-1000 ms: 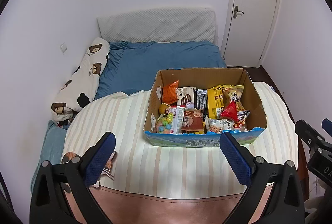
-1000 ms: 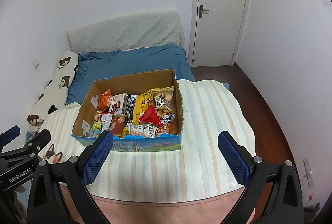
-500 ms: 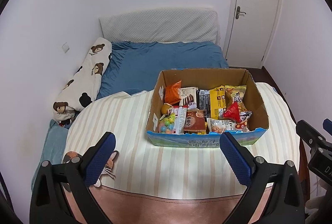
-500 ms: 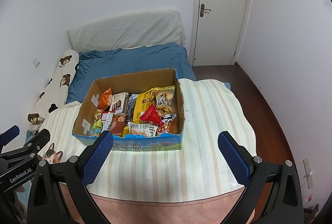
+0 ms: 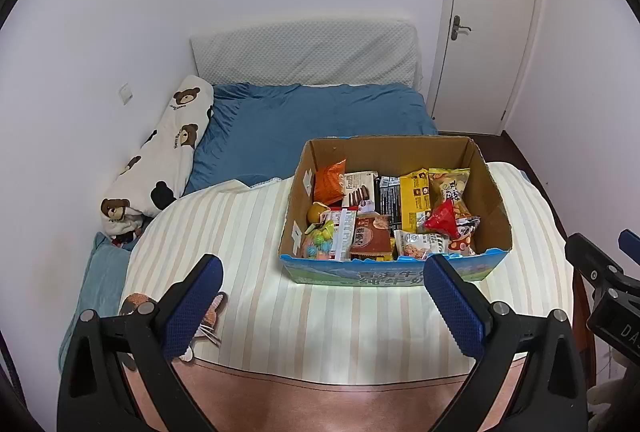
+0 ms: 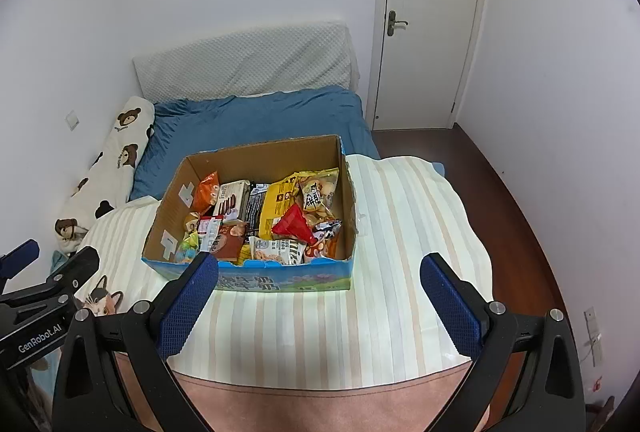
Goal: Organize snacks
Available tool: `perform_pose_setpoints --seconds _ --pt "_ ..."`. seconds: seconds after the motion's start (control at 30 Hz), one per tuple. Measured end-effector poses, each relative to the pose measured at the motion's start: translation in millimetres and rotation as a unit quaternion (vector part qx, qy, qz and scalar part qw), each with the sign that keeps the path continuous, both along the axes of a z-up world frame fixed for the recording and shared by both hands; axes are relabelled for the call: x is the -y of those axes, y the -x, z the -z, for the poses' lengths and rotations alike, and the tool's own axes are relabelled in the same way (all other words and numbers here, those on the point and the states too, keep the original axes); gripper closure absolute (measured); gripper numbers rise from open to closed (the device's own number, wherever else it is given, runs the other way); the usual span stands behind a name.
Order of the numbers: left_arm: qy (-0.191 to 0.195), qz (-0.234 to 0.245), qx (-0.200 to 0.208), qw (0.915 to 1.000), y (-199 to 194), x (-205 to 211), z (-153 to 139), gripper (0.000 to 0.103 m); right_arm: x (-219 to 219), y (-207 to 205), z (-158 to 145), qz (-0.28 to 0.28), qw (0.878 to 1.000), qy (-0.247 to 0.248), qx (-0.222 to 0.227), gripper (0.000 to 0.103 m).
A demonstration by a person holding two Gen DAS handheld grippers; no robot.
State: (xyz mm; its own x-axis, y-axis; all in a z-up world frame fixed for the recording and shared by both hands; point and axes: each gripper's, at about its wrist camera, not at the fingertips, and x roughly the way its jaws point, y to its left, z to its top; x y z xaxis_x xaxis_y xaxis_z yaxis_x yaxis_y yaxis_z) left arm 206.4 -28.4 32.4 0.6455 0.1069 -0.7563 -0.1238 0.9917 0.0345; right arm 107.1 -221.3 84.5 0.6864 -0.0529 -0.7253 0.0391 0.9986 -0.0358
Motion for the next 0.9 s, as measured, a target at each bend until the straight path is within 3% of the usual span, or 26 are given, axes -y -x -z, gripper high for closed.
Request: perform_pose_setpoints --seconds 0.9 --pt "-0.002 0.002 0.008 1.0 4.6 5.1 -8.0 0.0 3.3 5.8 -5.7 0.001 1.0 -0.004 0.002 0.0"
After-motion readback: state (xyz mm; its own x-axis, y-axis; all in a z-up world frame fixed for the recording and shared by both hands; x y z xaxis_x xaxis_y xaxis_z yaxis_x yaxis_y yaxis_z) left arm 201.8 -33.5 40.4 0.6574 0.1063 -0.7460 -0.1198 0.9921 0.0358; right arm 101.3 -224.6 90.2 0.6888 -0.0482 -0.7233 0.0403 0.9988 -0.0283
